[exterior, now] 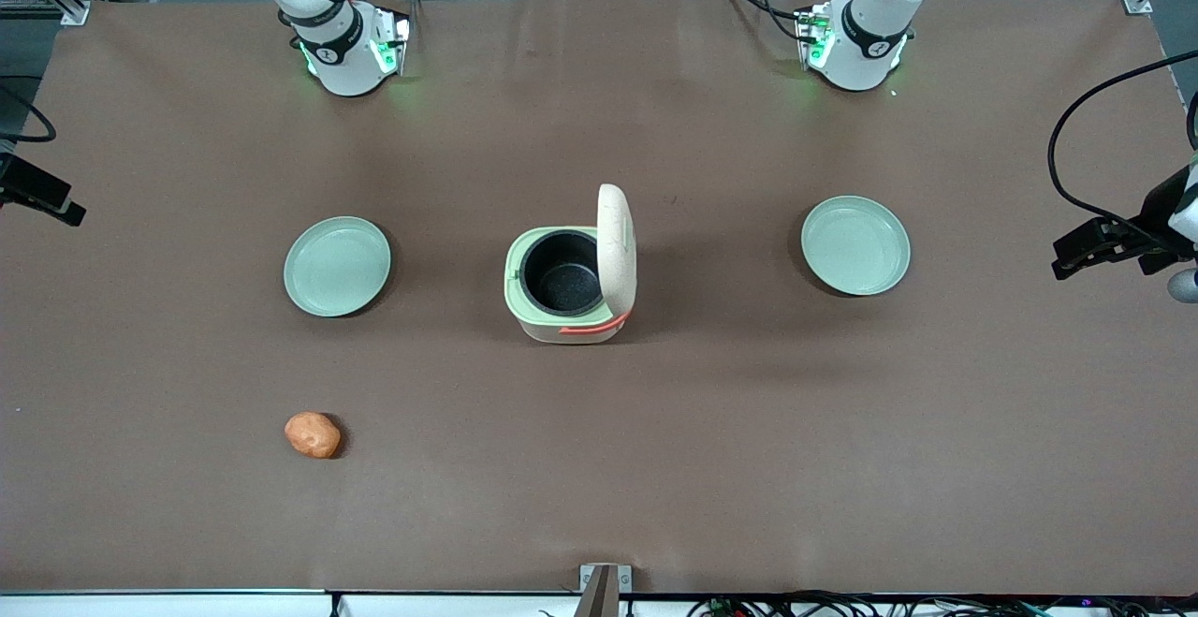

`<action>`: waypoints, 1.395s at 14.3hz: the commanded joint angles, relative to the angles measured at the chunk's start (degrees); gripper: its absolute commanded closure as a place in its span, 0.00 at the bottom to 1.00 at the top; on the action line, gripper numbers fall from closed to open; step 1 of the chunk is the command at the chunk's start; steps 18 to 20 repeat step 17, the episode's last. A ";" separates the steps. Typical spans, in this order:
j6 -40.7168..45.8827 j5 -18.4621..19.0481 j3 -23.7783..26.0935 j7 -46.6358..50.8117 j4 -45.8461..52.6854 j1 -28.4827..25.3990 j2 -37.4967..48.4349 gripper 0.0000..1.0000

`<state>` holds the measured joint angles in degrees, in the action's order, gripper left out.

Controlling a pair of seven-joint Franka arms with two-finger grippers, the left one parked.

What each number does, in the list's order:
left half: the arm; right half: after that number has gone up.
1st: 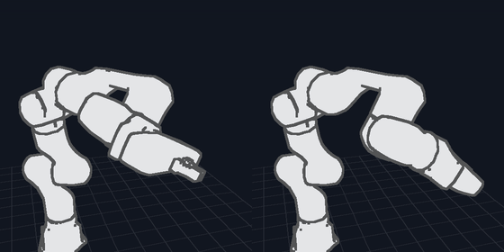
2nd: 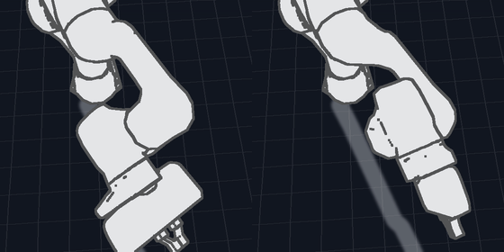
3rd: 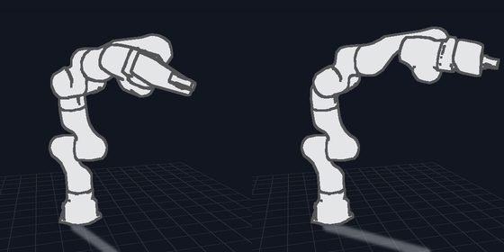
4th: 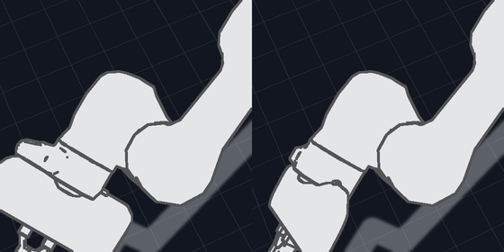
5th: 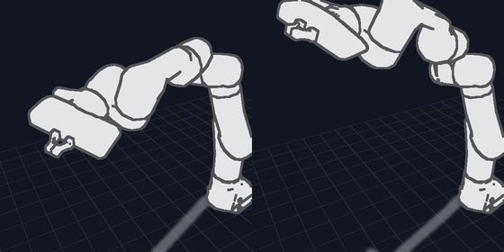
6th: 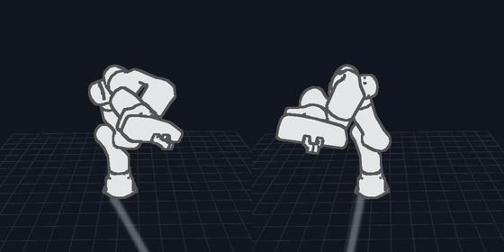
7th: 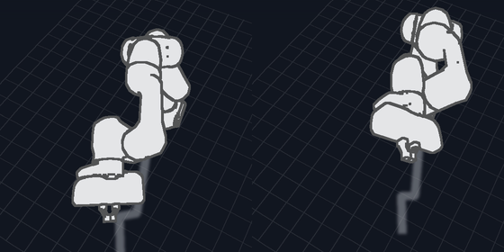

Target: Press rice cooker button with right arm

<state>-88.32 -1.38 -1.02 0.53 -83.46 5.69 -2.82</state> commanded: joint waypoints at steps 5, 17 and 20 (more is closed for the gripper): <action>-2.99 0.68 0.41 -2.28 -8.11 0.20 5.89 0.00; -2.64 0.85 0.32 -2.37 -9.44 0.29 7.04 0.00; -2.64 0.85 0.32 -2.37 -9.44 0.29 7.04 0.00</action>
